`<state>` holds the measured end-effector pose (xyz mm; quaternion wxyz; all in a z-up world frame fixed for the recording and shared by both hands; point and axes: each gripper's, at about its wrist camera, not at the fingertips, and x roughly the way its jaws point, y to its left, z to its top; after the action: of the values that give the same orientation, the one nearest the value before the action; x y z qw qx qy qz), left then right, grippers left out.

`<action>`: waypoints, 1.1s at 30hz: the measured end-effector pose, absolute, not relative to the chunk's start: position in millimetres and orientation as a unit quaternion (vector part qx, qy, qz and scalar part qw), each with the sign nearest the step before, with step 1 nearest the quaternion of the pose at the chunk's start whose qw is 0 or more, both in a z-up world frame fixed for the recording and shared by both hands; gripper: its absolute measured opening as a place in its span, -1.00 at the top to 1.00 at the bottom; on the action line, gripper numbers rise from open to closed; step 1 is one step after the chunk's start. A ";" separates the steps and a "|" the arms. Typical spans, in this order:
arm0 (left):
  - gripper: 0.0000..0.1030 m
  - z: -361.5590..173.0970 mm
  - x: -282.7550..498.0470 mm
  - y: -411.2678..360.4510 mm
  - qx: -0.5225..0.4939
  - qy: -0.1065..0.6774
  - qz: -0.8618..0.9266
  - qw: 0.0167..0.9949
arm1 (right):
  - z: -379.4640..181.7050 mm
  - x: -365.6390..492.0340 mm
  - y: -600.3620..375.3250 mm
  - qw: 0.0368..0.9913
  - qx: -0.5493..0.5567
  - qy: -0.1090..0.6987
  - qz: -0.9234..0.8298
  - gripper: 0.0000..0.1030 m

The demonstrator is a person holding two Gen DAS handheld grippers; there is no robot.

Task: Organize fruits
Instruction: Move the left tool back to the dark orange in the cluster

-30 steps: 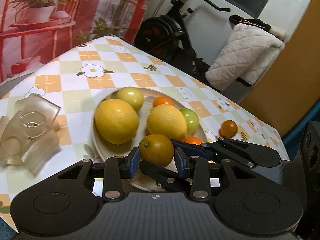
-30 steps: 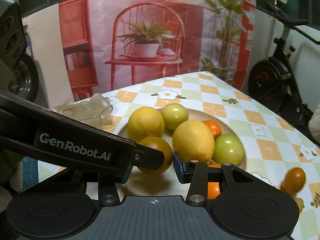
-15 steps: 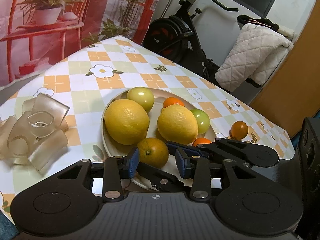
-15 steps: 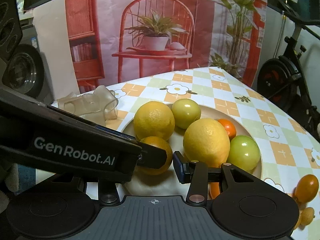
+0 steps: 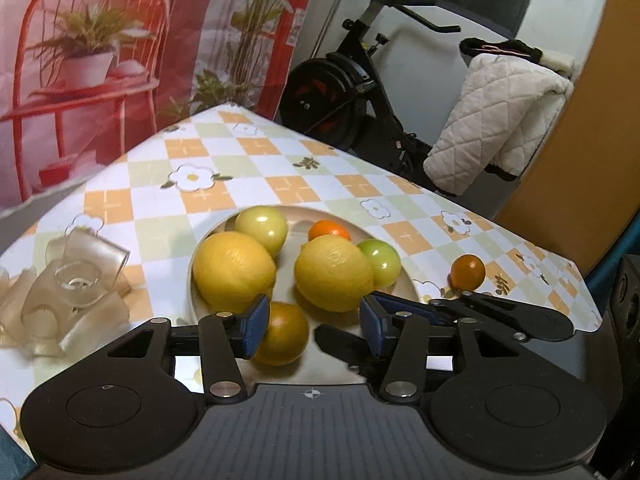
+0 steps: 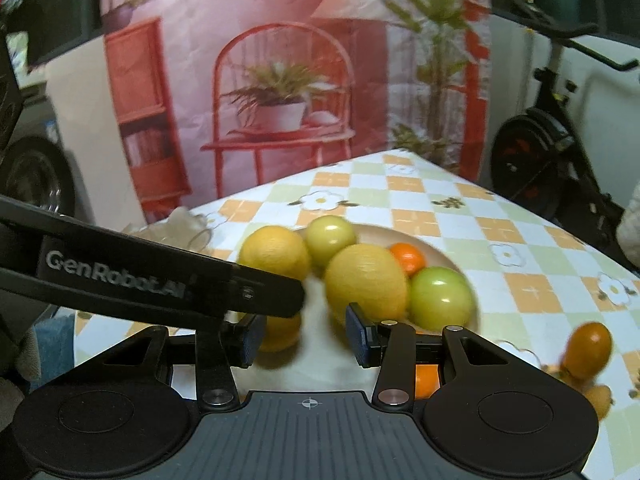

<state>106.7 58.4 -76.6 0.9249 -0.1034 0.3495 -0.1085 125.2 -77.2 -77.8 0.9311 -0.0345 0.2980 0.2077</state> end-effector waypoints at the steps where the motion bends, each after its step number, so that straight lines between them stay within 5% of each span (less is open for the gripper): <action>1: -0.01 -74.9 106.4 55.6 -0.099 0.347 -0.110 0.926 | -77.2 124.0 -81.9 0.934 -0.029 0.295 0.202 0.22; 33: -0.02 -66.0 148.0 -44.6 -0.005 0.338 -0.165 0.926 | -99.1 109.6 -240.2 0.970 0.026 0.238 0.042 0.21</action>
<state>148.0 -44.6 -66.0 0.9264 -0.0045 0.3382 -0.1653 109.6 -240.2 -99.1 0.9701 0.0258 0.2375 0.0420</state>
